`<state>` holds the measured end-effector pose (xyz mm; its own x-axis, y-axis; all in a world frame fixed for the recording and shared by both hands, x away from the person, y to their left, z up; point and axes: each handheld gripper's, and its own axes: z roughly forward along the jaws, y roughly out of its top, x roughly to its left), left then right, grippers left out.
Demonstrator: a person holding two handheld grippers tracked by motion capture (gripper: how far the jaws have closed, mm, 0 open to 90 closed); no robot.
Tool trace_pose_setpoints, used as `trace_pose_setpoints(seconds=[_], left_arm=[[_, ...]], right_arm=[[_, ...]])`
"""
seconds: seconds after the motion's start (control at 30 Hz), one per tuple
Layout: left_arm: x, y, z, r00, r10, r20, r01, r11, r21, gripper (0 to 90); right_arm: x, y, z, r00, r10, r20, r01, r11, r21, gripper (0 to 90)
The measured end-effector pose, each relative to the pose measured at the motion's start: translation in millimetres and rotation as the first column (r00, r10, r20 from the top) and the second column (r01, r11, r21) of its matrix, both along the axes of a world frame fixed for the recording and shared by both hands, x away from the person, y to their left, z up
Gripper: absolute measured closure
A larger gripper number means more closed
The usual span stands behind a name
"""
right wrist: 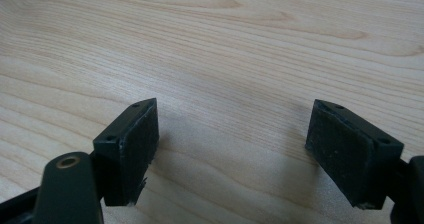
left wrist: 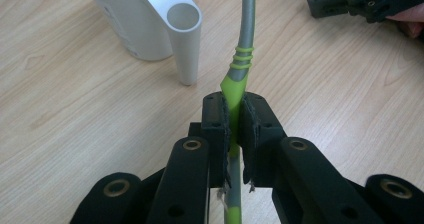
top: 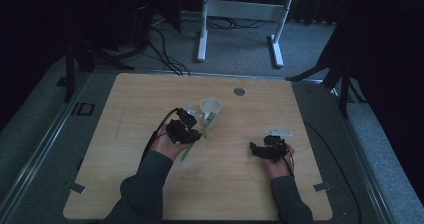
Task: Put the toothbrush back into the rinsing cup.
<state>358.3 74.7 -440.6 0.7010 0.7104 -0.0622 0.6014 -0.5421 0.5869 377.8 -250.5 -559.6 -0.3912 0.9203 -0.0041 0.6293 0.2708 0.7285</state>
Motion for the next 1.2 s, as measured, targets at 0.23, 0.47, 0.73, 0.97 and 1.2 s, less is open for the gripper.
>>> trace_pose_setpoints(seconds=[0.23, 0.47, 0.73, 0.97, 1.2], left_arm=[[-0.6, 1.4, 2.3, 0.9996, 0.011, 0.026, -0.01, 0.9997, -0.021, 81.6], [-0.6, 2.0, 3.3, 0.9986, 0.021, 0.049, -0.019, 0.9991, -0.037, 81.6], [-2.0, 1.9, 4.2, 0.9973, 0.016, 0.072, -0.011, 0.9983, -0.057, 81.6], [-2.5, 2.2, 4.1, 0.9963, 0.017, 0.085, -0.011, 0.9975, -0.07, 81.6], [-3.3, 4.0, 5.4, 0.9945, 0.026, 0.101, -0.017, 0.996, -0.088, 81.6]], right_arm=[[0.0, 0.0, 0.0, 1.0, 0.0, 0.0, 0.0, 1.0, 0.0, 20.7], [0.0, 0.0, 0.0, 1.0, 0.0, 0.0, 0.0, 1.0, 0.0, 20.7], [0.0, 0.0, 0.0, 1.0, 0.0, 0.0, 0.0, 1.0, 0.0, 20.7], [0.0, 0.0, 0.0, 1.0, 0.0, 0.0, 0.0, 1.0, 0.0, 20.7], [0.0, 0.0, 0.0, 1.0, 0.0, -0.001, 0.0, 1.0, 0.0, 20.7]])
